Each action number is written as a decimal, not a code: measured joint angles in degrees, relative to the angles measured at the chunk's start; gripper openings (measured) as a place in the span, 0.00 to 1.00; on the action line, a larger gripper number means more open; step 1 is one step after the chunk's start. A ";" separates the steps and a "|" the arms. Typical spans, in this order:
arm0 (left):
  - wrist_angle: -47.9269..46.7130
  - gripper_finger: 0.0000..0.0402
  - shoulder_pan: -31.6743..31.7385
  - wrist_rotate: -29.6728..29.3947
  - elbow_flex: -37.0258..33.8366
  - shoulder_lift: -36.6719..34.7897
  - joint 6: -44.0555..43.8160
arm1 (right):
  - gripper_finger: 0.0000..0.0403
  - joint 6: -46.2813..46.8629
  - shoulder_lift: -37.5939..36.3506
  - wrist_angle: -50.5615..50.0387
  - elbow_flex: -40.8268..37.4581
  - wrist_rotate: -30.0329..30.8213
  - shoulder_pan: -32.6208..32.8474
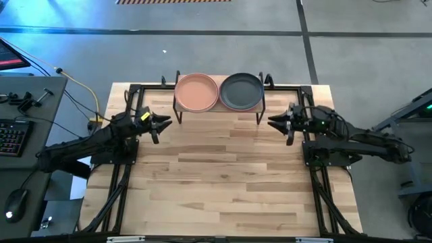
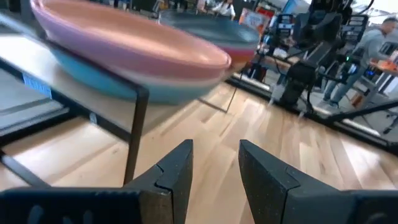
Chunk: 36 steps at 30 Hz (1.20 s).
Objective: Place and stack plates onto a shelf
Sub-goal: Return to Home Position
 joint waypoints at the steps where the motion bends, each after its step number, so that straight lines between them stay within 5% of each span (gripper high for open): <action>1: -0.03 0.29 0.00 0.27 -0.50 0.02 0.02 | 0.23 0.35 -0.77 0.46 -1.21 -0.07 0.28; 21: 1.87 0.29 0.02 1.87 -4.21 0.06 5.92 | 0.23 5.95 -6.61 11.23 -18.42 -3.30 3.91; 36: -0.31 0.29 0.04 1.99 -4.19 0.06 4.93 | 0.23 3.95 -6.61 10.86 -19.00 -4.57 3.89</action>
